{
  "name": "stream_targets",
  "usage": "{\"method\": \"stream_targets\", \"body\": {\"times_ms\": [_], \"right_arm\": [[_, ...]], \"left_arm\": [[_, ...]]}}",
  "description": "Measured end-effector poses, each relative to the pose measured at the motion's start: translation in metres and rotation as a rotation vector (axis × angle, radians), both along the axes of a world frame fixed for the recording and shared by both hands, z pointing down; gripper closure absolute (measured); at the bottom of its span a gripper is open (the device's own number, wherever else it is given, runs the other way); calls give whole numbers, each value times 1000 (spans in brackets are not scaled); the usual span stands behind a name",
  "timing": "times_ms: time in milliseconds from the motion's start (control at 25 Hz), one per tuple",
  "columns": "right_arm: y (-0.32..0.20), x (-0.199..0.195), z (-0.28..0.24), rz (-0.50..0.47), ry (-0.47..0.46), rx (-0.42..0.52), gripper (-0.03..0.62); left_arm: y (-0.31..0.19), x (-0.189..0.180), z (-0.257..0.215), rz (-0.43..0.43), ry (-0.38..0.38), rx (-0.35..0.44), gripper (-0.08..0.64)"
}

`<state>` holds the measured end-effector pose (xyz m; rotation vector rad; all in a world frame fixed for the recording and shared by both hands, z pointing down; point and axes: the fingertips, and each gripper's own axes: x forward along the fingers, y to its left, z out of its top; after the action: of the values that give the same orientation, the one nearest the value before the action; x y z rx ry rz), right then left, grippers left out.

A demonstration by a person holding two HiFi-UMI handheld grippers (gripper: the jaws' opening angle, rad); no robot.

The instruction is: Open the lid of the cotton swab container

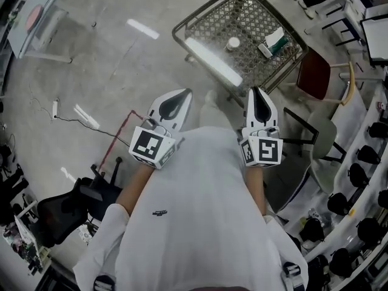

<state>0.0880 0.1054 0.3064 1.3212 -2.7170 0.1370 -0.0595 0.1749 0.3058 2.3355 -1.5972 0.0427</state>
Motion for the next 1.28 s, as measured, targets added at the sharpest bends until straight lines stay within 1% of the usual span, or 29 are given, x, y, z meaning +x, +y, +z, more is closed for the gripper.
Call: {"method": "stream_targets", "body": {"times_ms": [120, 320, 480, 600, 720, 920, 1160, 1280], "right_arm": [[-50, 1, -2, -13, 33, -1, 592], [-123, 3, -7, -56, 13, 22, 592], [-164, 9, -6, -59, 7, 31, 592], [-185, 10, -5, -67, -1, 38, 592], [-198, 9, 4, -75, -4, 14, 592], [-205, 2, 13, -74, -6, -13, 592], [-214, 3, 32, -79, 21, -62, 592], [-224, -2, 41, -94, 42, -69, 592]], "left_arm": [[-50, 4, -9, -1, -10, 9, 557], [-124, 19, -9, -1, -31, -2, 557], [-165, 29, -10, -7, -49, 2, 557], [-183, 30, -9, -10, -72, -4, 557], [-193, 29, -3, -17, -83, -22, 557], [-201, 22, 11, -5, -96, -76, 557], [-212, 27, 33, 32, -129, -105, 555], [-223, 26, 44, 27, -145, -104, 555]]}}
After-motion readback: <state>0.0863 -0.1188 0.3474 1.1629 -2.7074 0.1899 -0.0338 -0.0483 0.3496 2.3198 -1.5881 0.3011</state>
